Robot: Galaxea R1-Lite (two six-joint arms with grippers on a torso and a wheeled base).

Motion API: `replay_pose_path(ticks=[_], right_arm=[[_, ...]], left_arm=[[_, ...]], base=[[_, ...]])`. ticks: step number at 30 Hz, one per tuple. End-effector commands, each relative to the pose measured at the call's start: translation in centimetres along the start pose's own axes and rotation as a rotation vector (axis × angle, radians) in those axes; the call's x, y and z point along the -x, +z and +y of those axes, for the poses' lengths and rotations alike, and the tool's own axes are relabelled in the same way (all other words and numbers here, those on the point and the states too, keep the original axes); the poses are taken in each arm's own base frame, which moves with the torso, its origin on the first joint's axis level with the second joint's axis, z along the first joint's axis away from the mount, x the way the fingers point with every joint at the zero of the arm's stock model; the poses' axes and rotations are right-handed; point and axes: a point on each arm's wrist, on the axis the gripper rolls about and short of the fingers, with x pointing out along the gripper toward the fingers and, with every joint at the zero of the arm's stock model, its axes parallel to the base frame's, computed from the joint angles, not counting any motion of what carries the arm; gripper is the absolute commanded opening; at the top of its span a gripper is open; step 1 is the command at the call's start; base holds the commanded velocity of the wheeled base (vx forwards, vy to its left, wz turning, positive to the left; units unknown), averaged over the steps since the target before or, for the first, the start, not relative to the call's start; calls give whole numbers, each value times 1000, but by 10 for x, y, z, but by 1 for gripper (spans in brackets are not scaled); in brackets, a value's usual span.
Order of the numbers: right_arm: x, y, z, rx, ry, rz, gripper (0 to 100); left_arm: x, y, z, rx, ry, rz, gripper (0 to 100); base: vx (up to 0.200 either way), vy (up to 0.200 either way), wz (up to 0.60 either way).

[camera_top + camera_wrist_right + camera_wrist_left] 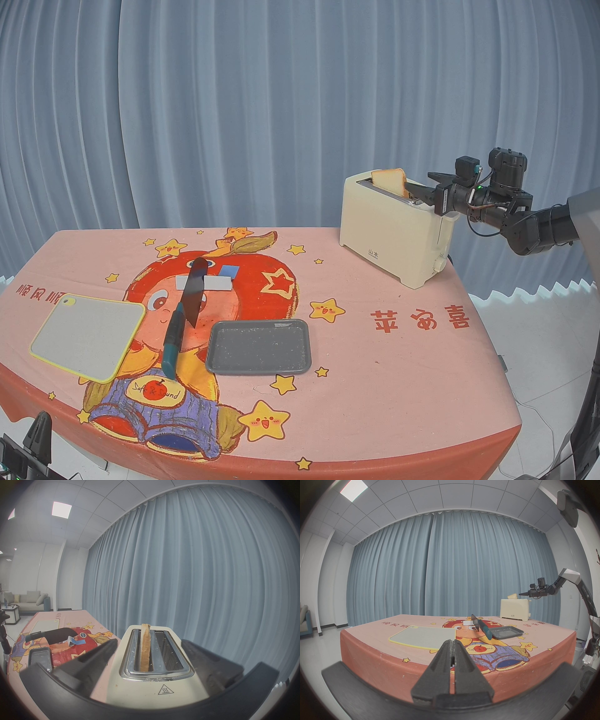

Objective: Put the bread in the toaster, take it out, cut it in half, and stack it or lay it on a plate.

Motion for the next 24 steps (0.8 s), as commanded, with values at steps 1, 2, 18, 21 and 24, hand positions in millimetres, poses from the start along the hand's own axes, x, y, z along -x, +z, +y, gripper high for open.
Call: replay_pose_path(ticks=[1,2,18,21,24], right_arm=[[0,0,1,0,2,-1,100],[0,0,1,0,2,-2,100],[42,35,18,-26,-14,-36,100],[59,40,26,-47,-26,-32,100],[96,47,42,-129,-54,-16,100]], left_arm=[[-1,-5,0,0,2,19,0],[-1,-5,0,0,2,19,0],[-1,-5,0,0,2,19,0],[-1,-5,0,0,2,19,0],[-1,-5,0,0,0,19,0]], base=[[0,0,0],[0,0,0],[0,0,0],[0,0,0],[0,0,0]])
